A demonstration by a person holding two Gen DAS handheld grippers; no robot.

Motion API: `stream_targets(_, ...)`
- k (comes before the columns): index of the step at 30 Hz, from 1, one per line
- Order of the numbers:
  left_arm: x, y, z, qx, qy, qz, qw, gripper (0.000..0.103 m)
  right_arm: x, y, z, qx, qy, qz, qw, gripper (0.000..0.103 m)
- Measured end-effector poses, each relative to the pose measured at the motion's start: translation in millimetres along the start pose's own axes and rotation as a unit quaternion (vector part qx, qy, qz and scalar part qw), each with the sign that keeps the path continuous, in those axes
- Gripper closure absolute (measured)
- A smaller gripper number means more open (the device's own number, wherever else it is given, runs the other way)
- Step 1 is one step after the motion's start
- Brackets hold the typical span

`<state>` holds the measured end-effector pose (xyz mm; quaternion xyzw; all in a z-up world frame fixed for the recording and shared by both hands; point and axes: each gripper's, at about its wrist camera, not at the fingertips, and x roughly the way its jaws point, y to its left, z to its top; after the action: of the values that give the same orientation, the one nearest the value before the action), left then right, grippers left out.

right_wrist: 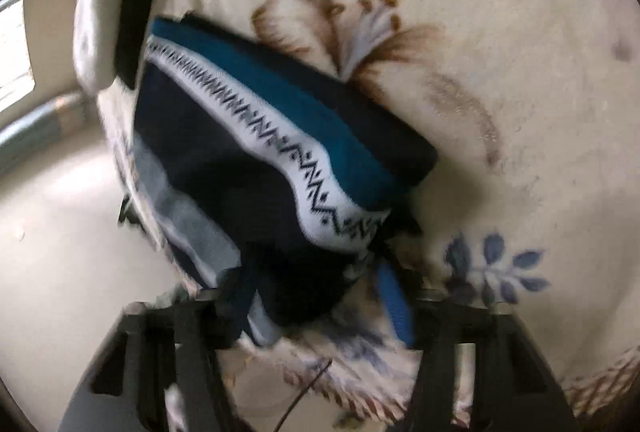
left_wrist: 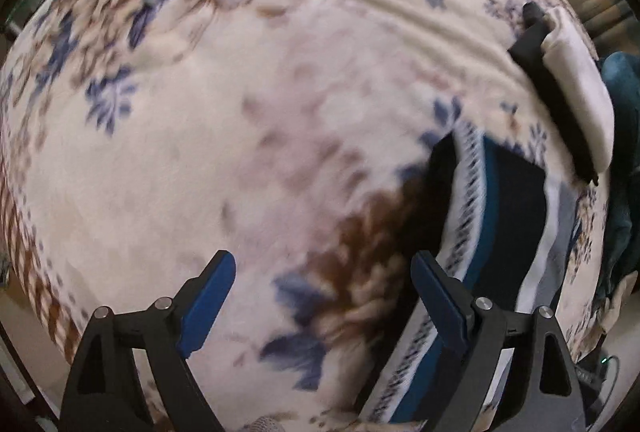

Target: Fold small clothes

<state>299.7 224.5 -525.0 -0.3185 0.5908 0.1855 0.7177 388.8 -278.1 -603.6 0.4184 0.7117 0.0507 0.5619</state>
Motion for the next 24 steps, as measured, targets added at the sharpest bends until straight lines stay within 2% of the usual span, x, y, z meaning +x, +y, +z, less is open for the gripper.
stream_targets(1,2,2,-4,-0.003,0.007,-0.004,1.0,0.013,-1,4,-2,-0.008,-0.011,-0.003,1.0,0.091)
stream_targets(3,7,5,-14,-0.002,0.019,-0.009,0.9998,0.013,-13,20,-13,-0.042,-0.053,-0.022,0.997,0.091)
stream_targets(6,12,0,-23,0.014,0.026,-0.016,0.9994,0.013,-30,41,-32,-0.106,-0.092,-0.06,0.988,0.092)
stream_targets(8,14,-6,-26,0.025,0.029,-0.026,0.9989,0.013,-26,38,-35,-0.116,-0.084,-0.089,0.986,0.092)
stream_targets(9,15,-10,-26,0.032,0.031,-0.033,0.9985,0.013,-20,31,-33,-0.109,-0.067,-0.09,0.988,0.092)
stream_targets(10,16,-13,-26,0.035,0.032,-0.041,0.998,0.013,-15,25,-29,-0.1,-0.049,-0.087,0.99,0.089)
stream_targets(12,17,-20,-24,0.039,0.034,-0.075,0.9958,0.013,-14,10,-25,-0.067,-0.039,-0.057,0.995,0.072)
stream_targets(14,20,-23,-22,0.035,0.034,-0.111,0.9926,0.013,-22,0,-27,-0.054,-0.051,-0.011,0.997,0.037)
stream_targets(16,32,-26,-20,0.026,0.04,-0.144,0.9884,0.013,-26,-9,-30,-0.054,-0.064,0.021,0.996,0.026)
stream_targets(17,37,-27,-19,0.024,0.044,-0.151,0.9872,0.013,-19,-16,-30,-0.053,-0.058,0.037,0.996,0.023)
stream_targets(20,56,-32,-17,0.021,0.061,-0.174,0.9826,0.013,8,-38,-22,-0.029,-0.016,0.083,0.996,0.023)
stream_targets(21,61,-34,-16,0.022,0.061,-0.182,0.9812,0.013,16,-43,-20,-0.019,-0.012,0.097,0.995,0.023)
stream_targets(24,67,-39,-14,0.03,0.055,-0.204,0.977,0.013,33,-44,-16,-0.019,-0.018,0.139,0.99,0.014)
